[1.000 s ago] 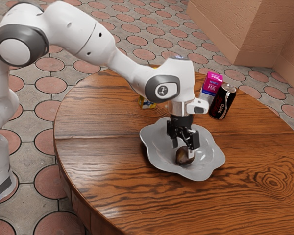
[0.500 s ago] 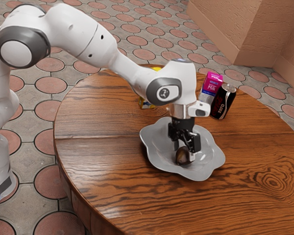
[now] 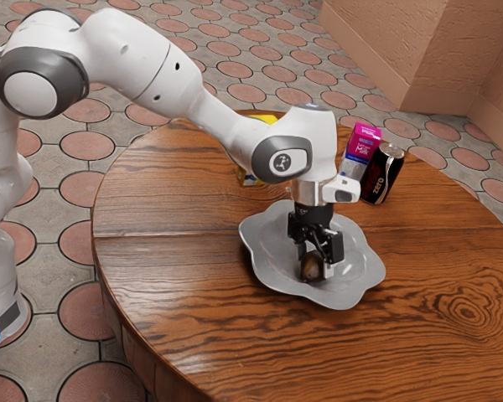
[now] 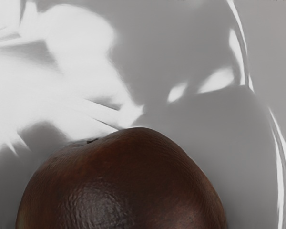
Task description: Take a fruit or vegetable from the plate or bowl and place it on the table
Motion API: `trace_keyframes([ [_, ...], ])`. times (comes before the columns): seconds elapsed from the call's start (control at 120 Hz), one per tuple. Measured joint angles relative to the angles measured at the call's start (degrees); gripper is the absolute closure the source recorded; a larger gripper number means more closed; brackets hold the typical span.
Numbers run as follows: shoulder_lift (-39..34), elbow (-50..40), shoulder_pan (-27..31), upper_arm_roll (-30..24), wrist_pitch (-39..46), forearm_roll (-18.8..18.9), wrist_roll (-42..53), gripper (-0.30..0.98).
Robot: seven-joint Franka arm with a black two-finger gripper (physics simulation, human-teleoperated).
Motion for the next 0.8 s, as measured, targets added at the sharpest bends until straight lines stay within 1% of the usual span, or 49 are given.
trace_keyframes([
  [0.475,0.7,0.0,0.1,0.0,0.0,-0.1,0.0,0.07],
  [0.8,0.9,0.0,0.4,0.0,0.0,-0.4,0.0,0.19],
])
